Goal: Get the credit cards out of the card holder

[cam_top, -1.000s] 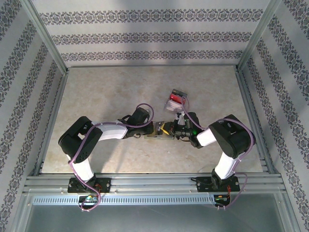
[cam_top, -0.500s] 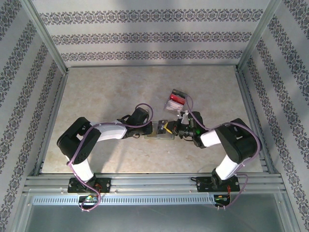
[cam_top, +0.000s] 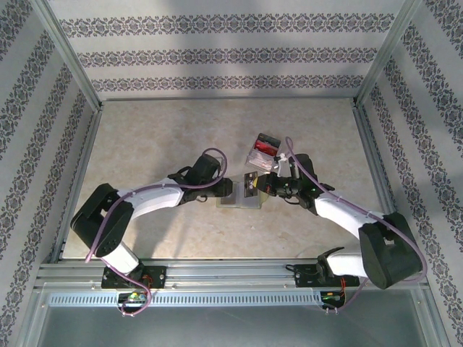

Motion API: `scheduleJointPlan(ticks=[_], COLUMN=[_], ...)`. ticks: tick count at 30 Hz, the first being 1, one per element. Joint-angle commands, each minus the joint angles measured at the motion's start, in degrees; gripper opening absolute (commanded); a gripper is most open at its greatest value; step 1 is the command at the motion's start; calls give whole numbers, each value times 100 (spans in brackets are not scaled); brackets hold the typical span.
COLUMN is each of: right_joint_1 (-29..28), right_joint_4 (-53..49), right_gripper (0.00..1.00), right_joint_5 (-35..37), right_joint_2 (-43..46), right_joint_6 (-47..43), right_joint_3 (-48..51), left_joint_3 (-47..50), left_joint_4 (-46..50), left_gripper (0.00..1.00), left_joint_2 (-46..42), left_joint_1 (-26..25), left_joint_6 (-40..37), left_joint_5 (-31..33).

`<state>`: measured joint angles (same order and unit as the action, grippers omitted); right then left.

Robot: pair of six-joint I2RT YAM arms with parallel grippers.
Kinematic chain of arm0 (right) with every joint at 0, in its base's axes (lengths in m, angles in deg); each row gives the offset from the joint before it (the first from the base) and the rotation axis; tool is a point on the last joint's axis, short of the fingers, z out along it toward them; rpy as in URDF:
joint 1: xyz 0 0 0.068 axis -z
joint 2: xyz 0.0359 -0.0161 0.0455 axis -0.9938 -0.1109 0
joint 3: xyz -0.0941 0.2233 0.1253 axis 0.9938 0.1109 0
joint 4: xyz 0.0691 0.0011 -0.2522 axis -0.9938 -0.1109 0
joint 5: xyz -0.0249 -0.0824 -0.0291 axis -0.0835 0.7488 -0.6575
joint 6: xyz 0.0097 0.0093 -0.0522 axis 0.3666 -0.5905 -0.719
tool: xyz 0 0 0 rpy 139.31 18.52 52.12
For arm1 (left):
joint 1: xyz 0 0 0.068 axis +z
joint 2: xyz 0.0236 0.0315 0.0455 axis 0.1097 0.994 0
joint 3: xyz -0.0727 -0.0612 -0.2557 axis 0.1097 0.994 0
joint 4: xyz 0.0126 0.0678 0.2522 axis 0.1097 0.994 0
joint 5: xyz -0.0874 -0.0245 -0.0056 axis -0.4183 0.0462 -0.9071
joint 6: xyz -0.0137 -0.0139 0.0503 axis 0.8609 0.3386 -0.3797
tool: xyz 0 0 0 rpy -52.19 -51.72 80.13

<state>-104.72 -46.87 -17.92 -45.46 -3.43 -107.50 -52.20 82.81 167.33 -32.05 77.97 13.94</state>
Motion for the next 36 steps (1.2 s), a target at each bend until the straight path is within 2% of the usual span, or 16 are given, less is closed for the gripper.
scheduleJointPlan(ticks=[1, 8, 12, 19, 22, 26, 34, 36], right_joint_1=[78, 69, 54, -14, -23, -27, 9, 46], right_joint_4=[-1037, -1487, -1448, -1248, -1148, -762, -377, -169], right_gripper=[1, 1, 1, 3, 3, 3, 3, 8], right_joint_5=[-214, -818, -1436, -2222, -2312, -2462, -2522, -2517], right_joint_2=[164, 169, 121, 106, 118, 146, 253, 317], right_joint_6=[-1020, -1777, -1921, -1909, -1878, -1681, -1410, -1256], right_joint_3=[-381, -804, -930, -1019, -1023, -977, -884, -775], left_joint_3=[-232, -230, -183, -90, -29, 115, 521, 539], left_joint_4=[248, 62, -68, -617, -930, -1462, -3126, -3245], left_gripper=[42, 59, 68, 68, 63, 51, 13, 5], left_joint_2=[-385, -816, -807, -741, -748, -707, -595, -664], left_joint_1=[91, 437, 543, 622, 627, 627, 670, 701], left_joint_6=[-629, -1283, -1339, -1113, -943, -592, 486, 558], left_joint_5=[-133, -1380, -2005, -2870, -3147, -3521, -4049, -4040])
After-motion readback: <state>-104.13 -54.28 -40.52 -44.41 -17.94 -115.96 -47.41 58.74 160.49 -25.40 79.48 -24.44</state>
